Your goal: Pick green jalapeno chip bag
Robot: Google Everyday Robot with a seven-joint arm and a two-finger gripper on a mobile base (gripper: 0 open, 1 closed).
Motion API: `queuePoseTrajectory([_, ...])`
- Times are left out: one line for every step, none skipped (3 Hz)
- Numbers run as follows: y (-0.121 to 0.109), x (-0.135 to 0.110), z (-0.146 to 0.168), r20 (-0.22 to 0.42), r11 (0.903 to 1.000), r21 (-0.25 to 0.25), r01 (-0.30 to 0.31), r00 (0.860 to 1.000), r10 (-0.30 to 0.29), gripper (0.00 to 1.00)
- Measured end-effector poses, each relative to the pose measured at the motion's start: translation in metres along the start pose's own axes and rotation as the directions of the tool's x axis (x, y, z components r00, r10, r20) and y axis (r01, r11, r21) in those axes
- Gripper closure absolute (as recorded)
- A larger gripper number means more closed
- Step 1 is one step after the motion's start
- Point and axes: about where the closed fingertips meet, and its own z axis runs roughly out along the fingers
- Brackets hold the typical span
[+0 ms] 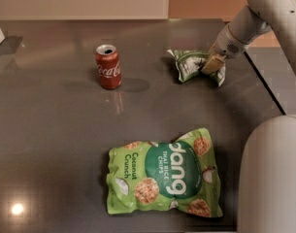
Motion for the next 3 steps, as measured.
queuePoseTrajectory([0.01, -0.017, -0.024, 0.034, 0.9999, -0.017, 0.0, 0.999, 0.0, 1.0])
queuePoseTrajectory([0.022, -0.04, -0.057, 0.076, 0.9995, -0.031, -0.01, 0.997, 0.013, 1.0])
queuePoseTrajectory([0.031, -0.063, -0.088, 0.123, 0.9992, -0.038, -0.009, 0.992, 0.013, 1.0])
